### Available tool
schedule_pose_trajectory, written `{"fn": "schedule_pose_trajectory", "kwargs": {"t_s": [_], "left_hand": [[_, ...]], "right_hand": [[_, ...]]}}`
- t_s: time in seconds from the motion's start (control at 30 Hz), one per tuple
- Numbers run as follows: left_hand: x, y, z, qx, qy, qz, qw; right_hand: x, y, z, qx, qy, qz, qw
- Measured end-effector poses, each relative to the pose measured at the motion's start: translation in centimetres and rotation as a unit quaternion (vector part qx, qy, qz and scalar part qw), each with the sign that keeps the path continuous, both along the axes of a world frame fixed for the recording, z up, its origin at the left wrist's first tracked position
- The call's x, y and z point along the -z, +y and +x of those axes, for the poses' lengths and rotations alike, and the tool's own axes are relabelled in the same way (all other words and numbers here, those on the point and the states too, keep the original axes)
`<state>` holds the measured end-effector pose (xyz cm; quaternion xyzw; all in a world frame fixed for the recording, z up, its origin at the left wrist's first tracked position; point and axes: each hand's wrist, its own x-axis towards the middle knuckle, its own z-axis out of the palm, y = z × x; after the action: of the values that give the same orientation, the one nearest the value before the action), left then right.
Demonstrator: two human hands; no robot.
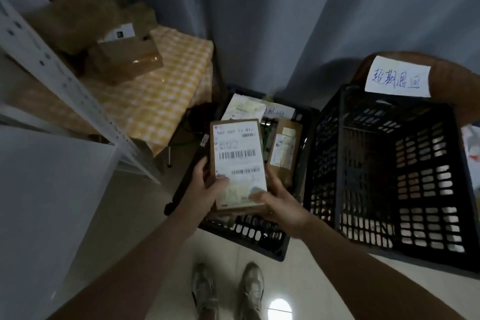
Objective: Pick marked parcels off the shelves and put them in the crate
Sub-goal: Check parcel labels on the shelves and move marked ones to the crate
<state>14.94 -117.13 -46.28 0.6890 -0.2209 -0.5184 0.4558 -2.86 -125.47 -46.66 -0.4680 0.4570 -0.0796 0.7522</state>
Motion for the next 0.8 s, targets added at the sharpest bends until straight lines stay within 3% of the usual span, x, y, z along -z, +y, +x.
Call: {"fn": "schedule_pose_trajectory", "kwargs": {"t_s": [0.13,0.27,0.63,0.8], "left_hand": [[6.1,0.4,0.4,0.054,-0.088,0.049,0.993],[9.3,0.4,1.9,0.090,-0.149,0.087,0.981],[13.3,-2.5,5.9,0.141,-0.270,0.128,0.944],[16.5,-2.4,5.9,0.176,-0.314,0.074,0.930]], "right_hand": [[6.3,0.6,1.3,0.049,0.051,0.054,0.996],[9.8,-0.1,3.8,0.074,0.134,0.025,0.988],[13.8,-2.2,8.3,-0.002,0.122,0.013,0.992],[17.1,-1.4,9.1,0.022,0.143,0.003,0.989]]}}
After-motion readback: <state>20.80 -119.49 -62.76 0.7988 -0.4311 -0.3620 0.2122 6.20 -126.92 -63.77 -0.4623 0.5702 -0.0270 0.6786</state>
